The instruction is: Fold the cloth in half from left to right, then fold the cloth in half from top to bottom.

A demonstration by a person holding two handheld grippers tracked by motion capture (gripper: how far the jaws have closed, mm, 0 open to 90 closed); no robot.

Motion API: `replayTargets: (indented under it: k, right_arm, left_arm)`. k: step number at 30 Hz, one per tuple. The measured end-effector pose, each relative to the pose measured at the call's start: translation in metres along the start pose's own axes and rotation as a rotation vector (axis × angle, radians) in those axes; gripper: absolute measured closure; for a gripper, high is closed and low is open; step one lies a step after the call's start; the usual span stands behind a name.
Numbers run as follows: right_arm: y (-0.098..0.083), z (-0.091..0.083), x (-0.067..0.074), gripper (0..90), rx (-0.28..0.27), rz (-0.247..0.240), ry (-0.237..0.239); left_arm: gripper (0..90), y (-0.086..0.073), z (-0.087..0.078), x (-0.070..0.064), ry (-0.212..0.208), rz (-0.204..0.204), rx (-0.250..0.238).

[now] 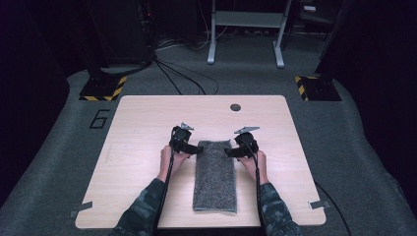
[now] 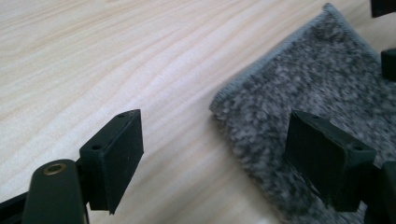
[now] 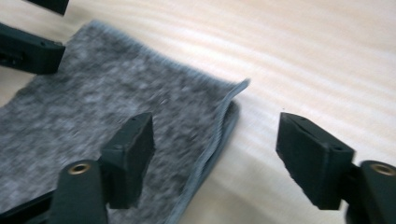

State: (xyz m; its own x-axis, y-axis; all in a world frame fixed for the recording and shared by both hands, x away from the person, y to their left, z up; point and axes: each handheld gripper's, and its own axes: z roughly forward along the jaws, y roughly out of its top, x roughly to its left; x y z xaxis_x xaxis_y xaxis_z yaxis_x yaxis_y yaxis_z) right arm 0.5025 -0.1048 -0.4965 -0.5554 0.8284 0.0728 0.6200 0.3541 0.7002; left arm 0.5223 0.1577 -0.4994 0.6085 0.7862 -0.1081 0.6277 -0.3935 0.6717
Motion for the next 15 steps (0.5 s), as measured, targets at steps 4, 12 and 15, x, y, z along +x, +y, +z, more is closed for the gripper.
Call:
replayTargets:
  k: [4, 12, 15]
  right_arm:
    - [0.007, 0.007, -0.003, 33.5, 0.01, 0.023, -0.011]
    - [0.011, 0.021, -0.001, 50.0, 0.041, 0.008, -0.049]
    - [0.011, 0.024, -0.001, 56.6, 0.05, 0.004, -0.054]
  left_arm:
    - [21.7, 0.003, 0.006, 0.004, 0.015, -0.01, 0.004]
    - [36.1, 0.001, 0.013, 0.001, 0.016, -0.005, 0.021]
    - [43.6, 0.0, 0.014, -0.002, 0.011, 0.014, 0.024]
